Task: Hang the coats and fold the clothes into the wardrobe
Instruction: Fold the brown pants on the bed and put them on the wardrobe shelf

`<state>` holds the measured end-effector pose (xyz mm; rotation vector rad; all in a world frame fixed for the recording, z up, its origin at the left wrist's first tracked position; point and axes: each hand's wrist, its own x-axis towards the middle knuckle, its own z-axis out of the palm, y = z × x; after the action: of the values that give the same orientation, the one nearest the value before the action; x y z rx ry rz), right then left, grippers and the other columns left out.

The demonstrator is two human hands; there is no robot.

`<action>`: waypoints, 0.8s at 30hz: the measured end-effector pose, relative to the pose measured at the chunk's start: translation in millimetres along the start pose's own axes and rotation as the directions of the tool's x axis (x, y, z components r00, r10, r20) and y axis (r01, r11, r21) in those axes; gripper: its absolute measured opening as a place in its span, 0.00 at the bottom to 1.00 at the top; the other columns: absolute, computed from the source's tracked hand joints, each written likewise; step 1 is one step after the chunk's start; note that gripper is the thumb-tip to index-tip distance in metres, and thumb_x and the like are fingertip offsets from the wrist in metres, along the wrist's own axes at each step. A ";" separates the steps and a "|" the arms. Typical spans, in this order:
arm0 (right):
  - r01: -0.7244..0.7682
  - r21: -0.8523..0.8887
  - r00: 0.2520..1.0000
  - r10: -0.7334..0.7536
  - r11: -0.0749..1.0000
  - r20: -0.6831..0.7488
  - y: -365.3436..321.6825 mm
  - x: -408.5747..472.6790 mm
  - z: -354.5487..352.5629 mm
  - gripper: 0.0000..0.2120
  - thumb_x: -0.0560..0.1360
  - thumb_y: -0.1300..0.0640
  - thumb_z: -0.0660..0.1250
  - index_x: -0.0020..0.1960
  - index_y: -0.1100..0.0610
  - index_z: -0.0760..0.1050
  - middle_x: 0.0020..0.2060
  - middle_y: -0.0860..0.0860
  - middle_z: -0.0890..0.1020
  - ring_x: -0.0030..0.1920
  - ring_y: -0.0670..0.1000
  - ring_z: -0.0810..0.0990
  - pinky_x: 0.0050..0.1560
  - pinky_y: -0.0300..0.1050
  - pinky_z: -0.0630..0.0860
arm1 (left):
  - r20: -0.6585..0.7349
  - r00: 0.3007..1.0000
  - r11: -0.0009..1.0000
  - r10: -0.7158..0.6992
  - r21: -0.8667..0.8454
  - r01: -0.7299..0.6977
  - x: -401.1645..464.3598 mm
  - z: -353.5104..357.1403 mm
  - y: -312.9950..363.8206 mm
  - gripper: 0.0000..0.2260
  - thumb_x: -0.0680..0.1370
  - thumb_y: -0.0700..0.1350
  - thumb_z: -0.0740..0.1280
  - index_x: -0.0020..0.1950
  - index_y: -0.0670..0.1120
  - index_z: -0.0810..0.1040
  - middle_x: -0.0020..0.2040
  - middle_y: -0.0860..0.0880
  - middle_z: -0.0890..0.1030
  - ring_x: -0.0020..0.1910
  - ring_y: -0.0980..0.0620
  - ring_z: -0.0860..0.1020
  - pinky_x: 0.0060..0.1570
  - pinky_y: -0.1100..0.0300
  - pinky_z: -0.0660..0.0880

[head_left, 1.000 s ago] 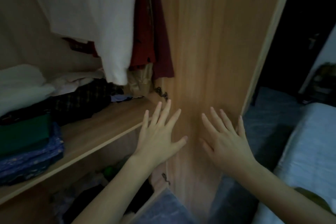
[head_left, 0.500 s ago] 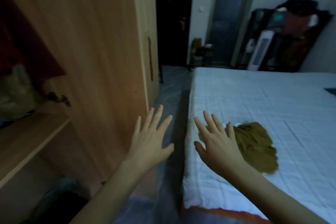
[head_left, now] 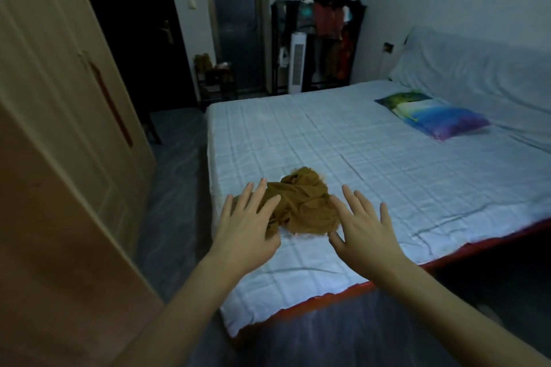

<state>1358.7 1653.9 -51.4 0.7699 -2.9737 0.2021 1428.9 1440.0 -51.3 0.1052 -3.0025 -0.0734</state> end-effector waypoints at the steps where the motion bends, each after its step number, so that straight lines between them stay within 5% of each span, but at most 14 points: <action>1: -0.012 -0.010 1.000 0.012 1.000 0.003 14.6 2.3 -2.0 0.31 0.79 0.45 0.57 0.78 0.48 0.48 0.79 0.50 0.45 0.78 0.53 0.45 0.74 0.65 0.46 | 0.000 1.000 1.000 0.013 -0.006 -0.013 12.2 1.6 11.2 0.31 0.78 0.59 0.59 0.79 0.57 0.52 0.80 0.52 0.39 0.79 0.49 0.42 0.75 0.45 0.43; 13: 0.012 -0.025 0.999 -0.013 1.000 -0.047 190.5 73.0 -36.5 0.32 0.79 0.46 0.58 0.78 0.47 0.47 0.79 0.49 0.44 0.78 0.52 0.45 0.75 0.63 0.48 | 0.031 0.999 0.999 0.027 -0.045 -0.025 162.9 21.4 132.6 0.30 0.78 0.57 0.60 0.78 0.57 0.53 0.80 0.52 0.40 0.79 0.49 0.43 0.75 0.45 0.45; 24: 0.093 0.046 0.994 -0.096 0.995 0.046 228.8 166.4 5.2 0.33 0.79 0.47 0.59 0.78 0.49 0.47 0.79 0.51 0.45 0.78 0.53 0.47 0.74 0.62 0.48 | 0.113 0.989 0.994 -0.091 -0.047 0.096 245.6 62.7 122.5 0.32 0.77 0.58 0.60 0.79 0.57 0.52 0.80 0.52 0.40 0.79 0.49 0.42 0.76 0.44 0.45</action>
<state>1101.9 1771.7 -66.4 0.9313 -2.9782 0.2472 1169.4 1546.9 -73.9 0.2443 -3.1020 -0.1735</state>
